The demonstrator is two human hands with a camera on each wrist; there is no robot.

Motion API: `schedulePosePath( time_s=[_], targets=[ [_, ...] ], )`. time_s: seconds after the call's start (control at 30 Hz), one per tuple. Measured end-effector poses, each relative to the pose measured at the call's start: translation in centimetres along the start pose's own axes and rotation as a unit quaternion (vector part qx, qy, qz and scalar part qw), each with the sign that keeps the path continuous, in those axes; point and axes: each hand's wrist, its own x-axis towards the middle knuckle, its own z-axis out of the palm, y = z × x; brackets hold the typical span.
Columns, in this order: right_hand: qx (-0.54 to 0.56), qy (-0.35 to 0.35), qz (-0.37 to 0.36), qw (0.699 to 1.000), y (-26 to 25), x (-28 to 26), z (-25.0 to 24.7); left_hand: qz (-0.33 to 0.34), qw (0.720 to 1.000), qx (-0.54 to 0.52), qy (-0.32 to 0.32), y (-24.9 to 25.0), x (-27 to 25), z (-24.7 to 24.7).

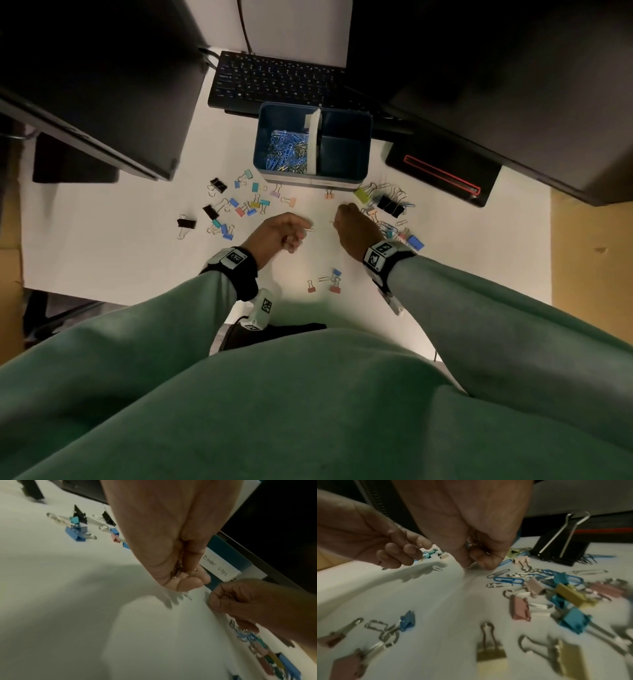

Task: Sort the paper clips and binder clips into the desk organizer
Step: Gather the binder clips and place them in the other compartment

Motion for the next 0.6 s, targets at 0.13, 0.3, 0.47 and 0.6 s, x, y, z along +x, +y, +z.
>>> schedulePosePath(
  time_s=[0.13,0.3,0.47,0.6],
  targets=[
    [0.175,-0.004,0.036,0.984,1.2,-1.5,-0.4,0.02,0.986,0.152,0.07,0.1,1.4,0.8],
    [0.399,-0.025,0.068,0.914,-0.8,-2.0,-2.9,0.143,0.847,0.505,0.083,-1.1,2.4,1.8],
    [0.403,0.039,-0.016,0.914,-6.2,1.9,-8.0,0.142,0.845,0.512,0.066,0.9,1.5,2.3],
    [0.382,0.105,-0.013,0.918,-9.0,7.0,-10.4,0.229,0.869,0.373,0.23,6.3,1.0,0.5]
  ],
)
